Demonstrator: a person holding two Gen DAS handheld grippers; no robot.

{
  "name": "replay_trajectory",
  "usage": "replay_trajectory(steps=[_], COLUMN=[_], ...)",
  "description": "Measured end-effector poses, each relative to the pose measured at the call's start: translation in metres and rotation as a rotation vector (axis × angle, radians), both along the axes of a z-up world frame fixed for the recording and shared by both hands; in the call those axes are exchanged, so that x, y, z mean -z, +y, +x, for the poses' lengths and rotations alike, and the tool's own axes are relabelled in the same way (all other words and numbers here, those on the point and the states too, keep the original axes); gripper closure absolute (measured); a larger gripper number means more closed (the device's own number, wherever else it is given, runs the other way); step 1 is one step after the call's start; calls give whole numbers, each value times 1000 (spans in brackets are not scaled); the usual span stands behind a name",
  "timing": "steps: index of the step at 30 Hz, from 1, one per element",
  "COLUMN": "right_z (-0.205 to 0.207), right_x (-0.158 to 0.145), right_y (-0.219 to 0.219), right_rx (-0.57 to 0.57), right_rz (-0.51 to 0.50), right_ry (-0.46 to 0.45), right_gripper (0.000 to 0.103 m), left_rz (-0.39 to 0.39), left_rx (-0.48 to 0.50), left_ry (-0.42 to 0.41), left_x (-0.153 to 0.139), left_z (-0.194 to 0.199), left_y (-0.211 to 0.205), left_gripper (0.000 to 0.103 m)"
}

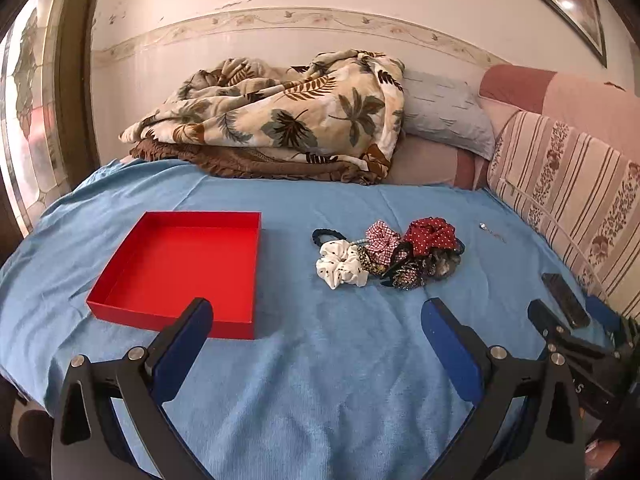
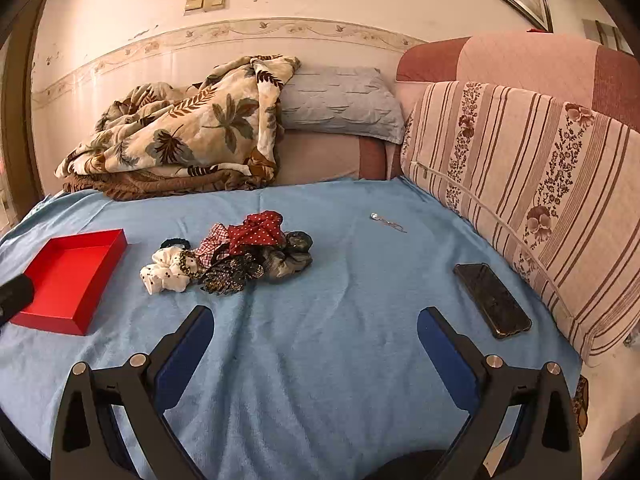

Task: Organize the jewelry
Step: 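Move both tools toward the pile of scrunchies beside the red tray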

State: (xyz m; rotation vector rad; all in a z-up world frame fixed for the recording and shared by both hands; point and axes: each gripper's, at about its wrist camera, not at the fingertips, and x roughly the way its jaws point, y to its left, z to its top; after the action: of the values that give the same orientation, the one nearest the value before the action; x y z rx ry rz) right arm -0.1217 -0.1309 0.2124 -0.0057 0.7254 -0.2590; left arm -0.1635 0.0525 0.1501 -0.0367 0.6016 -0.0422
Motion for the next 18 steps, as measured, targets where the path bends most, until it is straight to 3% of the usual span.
replay_trajectory(steps=[18], right_z=[-11], right_x=[-5], right_y=[18], right_rx=[-21], right_rz=[-15], right_ry=[6], right_gripper=[0], left_rz=[-5], left_rx=[3], left_ry=[5], left_x=[-6], left_z=[-14], left_y=[11], left_gripper=[0])
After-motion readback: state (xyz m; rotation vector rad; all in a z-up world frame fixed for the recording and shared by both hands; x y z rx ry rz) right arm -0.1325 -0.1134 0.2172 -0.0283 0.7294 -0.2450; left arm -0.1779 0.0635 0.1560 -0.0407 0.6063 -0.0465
